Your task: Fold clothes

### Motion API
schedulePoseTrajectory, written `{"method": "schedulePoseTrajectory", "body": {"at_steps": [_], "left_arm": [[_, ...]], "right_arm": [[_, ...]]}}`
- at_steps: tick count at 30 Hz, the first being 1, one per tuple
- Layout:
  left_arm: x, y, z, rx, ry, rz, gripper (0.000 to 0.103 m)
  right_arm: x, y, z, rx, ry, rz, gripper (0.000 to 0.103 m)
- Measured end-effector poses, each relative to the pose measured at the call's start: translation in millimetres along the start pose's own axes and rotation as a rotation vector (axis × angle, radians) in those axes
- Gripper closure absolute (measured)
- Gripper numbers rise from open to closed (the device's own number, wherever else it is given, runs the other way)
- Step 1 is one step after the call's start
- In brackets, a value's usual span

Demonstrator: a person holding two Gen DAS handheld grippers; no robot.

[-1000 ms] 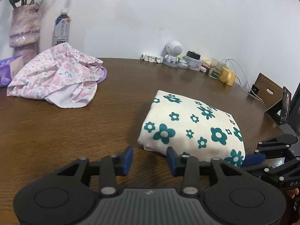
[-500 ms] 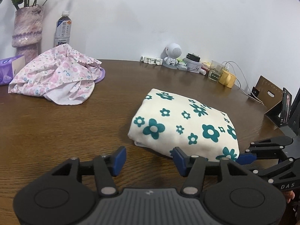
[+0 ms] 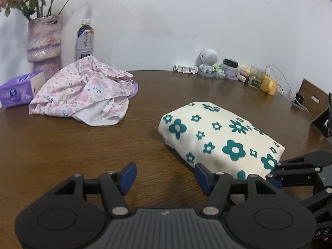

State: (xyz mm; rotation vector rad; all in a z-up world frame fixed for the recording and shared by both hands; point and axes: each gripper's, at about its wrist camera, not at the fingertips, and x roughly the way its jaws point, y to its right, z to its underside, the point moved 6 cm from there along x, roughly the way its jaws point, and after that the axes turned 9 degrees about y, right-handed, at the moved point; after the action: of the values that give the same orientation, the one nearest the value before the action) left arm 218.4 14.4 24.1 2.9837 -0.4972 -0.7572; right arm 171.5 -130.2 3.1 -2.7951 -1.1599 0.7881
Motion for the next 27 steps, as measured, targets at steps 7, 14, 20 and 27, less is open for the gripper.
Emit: {"method": "schedulePoseTrajectory", "body": {"at_steps": [7, 14, 20, 27], "left_arm": [[7, -10, -6, 0.043, -0.014, 0.036, 0.042], [11, -5, -1, 0.048, -0.025, 0.063, 0.041], [0, 7, 4, 0.075, -0.019, 0.087, 0.037], [-20, 28, 11, 0.092, -0.008, 0.133, 0.036]], "right_arm": [[21, -12, -9, 0.002, -0.003, 0.060, 0.072], [4, -7, -2, 0.016, 0.004, 0.095, 0.070], [-25, 10, 10, 0.045, -0.001, 0.173, 0.069], [-50, 32, 16, 0.081, 0.005, 0.279, 0.069]]}}
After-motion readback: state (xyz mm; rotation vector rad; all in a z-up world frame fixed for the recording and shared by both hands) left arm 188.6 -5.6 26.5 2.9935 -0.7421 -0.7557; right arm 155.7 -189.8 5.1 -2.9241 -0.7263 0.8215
